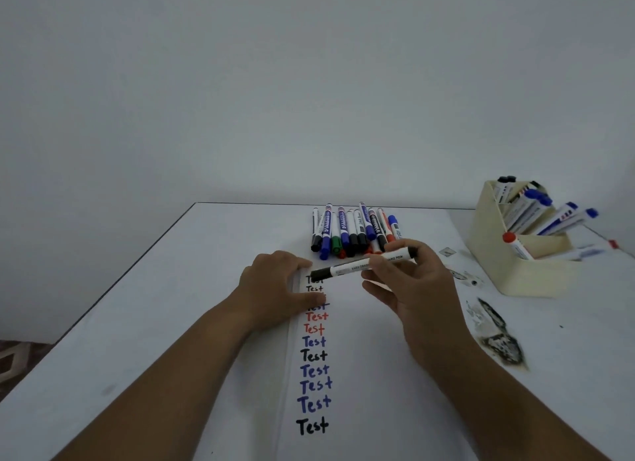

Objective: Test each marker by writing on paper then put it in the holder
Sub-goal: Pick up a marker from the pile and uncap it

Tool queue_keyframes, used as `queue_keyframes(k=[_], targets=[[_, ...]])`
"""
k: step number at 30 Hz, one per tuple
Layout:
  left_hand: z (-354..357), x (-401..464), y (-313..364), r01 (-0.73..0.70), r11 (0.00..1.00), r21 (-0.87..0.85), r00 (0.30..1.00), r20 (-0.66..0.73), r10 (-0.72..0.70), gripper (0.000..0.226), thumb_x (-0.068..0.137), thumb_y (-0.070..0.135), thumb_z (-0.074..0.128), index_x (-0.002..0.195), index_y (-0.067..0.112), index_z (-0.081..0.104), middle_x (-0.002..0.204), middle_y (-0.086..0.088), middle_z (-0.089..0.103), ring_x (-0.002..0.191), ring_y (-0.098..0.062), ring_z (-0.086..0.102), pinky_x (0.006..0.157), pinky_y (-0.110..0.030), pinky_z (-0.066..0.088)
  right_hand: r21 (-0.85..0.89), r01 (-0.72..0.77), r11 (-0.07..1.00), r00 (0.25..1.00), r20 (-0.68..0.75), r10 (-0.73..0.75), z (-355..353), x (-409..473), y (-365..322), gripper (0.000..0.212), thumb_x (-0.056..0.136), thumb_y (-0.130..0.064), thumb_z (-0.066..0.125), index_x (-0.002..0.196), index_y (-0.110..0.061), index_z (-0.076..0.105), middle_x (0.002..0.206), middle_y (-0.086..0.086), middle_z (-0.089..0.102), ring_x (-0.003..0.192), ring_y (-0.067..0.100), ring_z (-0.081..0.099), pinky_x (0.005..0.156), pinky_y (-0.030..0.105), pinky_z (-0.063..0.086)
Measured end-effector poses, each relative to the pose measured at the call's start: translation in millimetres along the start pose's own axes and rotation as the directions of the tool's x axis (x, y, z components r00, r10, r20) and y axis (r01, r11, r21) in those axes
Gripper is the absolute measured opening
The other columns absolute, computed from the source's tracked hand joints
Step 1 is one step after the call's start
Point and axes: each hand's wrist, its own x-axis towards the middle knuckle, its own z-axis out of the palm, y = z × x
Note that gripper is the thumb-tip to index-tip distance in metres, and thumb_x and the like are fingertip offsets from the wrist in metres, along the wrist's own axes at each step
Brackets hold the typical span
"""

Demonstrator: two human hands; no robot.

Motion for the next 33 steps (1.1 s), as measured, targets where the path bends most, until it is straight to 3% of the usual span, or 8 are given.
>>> queue_keyframes(k=[5,9,14,17,20,25,28,33], targets=[[5,1,-3,-0.02,0.999,0.045,1.0,-0.02,0.021,0.067,0.085,0.074,0.053,0.14,0.037,0.046,0.146,0.012,0.043,0.133,-0.015,0.036,0.108,-0.039,0.033,-0.085,0.118,0.989,0.992,-0.025,-0.12,-6,11,-27,0.017,0.094,-0.003,0.067,0.109,-0.012,0.066,0.094,0.025,0.068,0.096,0.033,0.072,0.085,0.04,0.062],[8,0,1,-0.012,0.999,0.048,0.999,-0.046,0.014,0.066,0.089,0.072,0.046,0.143,0.034,0.043,0.145,0.01,0.044,0.133,-0.016,0.037,0.106,-0.039,0.032,-0.244,0.242,0.939,0.962,-0.067,-0.266,-21,34,-63,0.04,0.093,-0.006,0.07,0.127,-0.022,0.056,0.079,0.015,0.059,0.086,0.025,0.073,0.083,0.039,0.063],[10,-1,3,-0.022,0.999,0.044,0.999,-0.043,0.024,0.072,0.089,0.073,0.045,0.148,0.033,0.035,0.146,0.01,0.043,0.134,-0.017,0.036,0.107,-0.039,0.031,-0.513,0.383,0.768,0.854,-0.119,-0.506,-63,70,-118,0.044,0.094,-0.016,0.069,0.127,-0.038,0.052,0.09,0.009,0.072,0.085,0.017,0.074,0.087,0.039,0.061],[11,-1,2,-0.02,0.999,0.048,0.999,-0.05,0.022,0.073,0.089,0.074,0.043,0.149,0.034,0.033,0.146,0.01,0.043,0.134,-0.017,0.036,0.108,-0.039,0.031,-0.624,0.401,0.671,0.782,-0.148,-0.605,-92,90,-144,0.037,0.096,-0.019,0.065,0.125,-0.039,0.053,0.096,0.006,0.072,0.085,0.014,0.073,0.086,0.042,0.061],[11,1,3,-0.017,0.998,0.054,0.998,-0.056,0.02,0.072,0.089,0.073,0.043,0.149,0.033,0.034,0.146,0.01,0.043,0.135,-0.017,0.036,0.108,-0.039,0.032,-0.699,0.377,0.608,0.727,-0.184,-0.661,-118,106,-159,0.036,0.098,-0.017,0.062,0.126,-0.038,0.054,0.1,0.002,0.07,0.085,0.011,0.071,0.086,0.034,0.061],[13,1,1,-0.021,0.998,0.053,0.997,-0.069,0.025,0.067,0.089,0.073,0.042,0.145,0.035,0.039,0.143,0.012,0.044,0.133,-0.015,0.036,0.106,-0.038,0.033,-0.81,0.258,0.527,0.794,-0.132,-0.593,-144,117,-155,0.035,0.098,-0.013,0.06,0.124,-0.036,0.056,0.102,-0.001,0.07,0.09,0.015,0.07,0.069,0.023,0.05],[12,2,1,-0.024,0.998,0.062,0.997,-0.072,0.029,0.066,0.089,0.072,0.043,0.144,0.035,0.04,0.143,0.013,0.044,0.132,-0.015,0.036,0.107,-0.037,0.033,-0.857,0.199,0.475,0.833,-0.108,-0.543,-148,120,-146,0.03,0.098,-0.014,0.061,0.122,-0.03,0.056,0.101,-0.001,0.071,0.084,0.012,0.068,0.063,0.019,0.045],[12,3,1,-0.023,0.998,0.064,0.998,-0.058,0.027,0.072,0.085,0.078,0.038,0.143,0.035,0.042,0.142,0.012,0.044,0.132,-0.015,0.036,0.107,-0.038,0.032,-0.906,0.067,0.418,0.934,-0.09,-0.346,-152,130,-136,0.029,0.103,-0.021,0.05,0.128,-0.034,0.056,0.112,0.004,0.067,0.088,0.016,0.067,0.067,0.028,0.051]])
